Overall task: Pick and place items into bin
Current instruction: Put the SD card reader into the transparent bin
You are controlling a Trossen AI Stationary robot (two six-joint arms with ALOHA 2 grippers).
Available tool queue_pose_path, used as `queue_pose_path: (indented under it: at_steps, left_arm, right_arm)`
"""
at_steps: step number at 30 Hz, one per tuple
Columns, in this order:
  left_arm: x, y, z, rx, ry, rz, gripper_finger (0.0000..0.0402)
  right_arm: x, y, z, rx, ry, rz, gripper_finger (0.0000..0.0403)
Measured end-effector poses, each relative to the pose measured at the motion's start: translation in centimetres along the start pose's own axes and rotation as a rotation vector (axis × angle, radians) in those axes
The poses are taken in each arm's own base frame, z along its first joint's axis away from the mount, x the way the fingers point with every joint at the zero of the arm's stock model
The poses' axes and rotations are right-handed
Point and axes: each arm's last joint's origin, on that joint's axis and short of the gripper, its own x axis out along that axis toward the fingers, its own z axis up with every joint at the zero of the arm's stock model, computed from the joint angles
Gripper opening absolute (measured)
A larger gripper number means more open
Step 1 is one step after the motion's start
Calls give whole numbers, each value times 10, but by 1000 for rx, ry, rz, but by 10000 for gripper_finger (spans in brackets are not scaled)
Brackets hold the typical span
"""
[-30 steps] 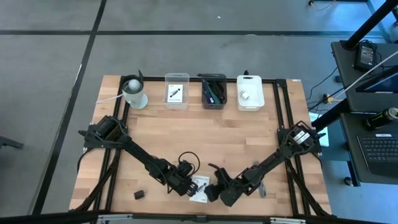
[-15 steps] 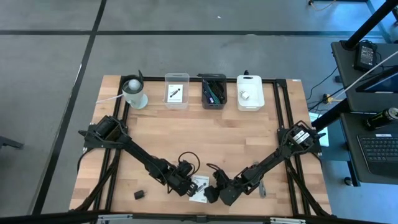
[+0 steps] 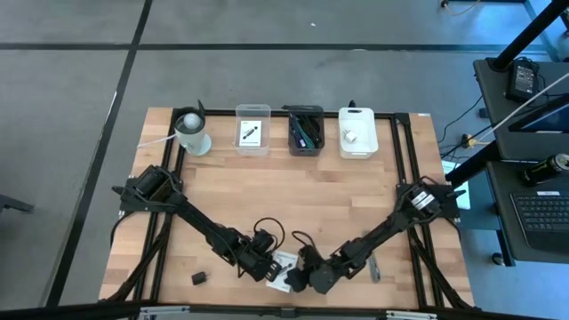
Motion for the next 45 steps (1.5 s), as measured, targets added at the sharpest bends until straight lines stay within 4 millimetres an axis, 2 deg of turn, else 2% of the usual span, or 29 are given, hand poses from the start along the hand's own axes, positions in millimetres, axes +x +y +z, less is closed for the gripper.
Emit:
queue_pose_path:
  at_steps: [9,19,29,37,45]
  left_arm:
    - [-1,-1,-4,9,-1,-5,15]
    - [-10,-3,-3,65,7,-19,15]
    - [-25,-6,5,144,3,-31,58]
    - [-55,-4,24,312,21,-6,81]
    - [-107,2,40,467,-59,37,70]
  right_arm:
    - [5,12,10,-92,-78,-2,149]
    - [6,12,11,-73,-79,0,56]
    - [-1,17,11,-151,-74,-5,62]
    - [-28,26,18,-208,-79,-128,52]
    - [-74,39,46,-312,-111,-323,52]
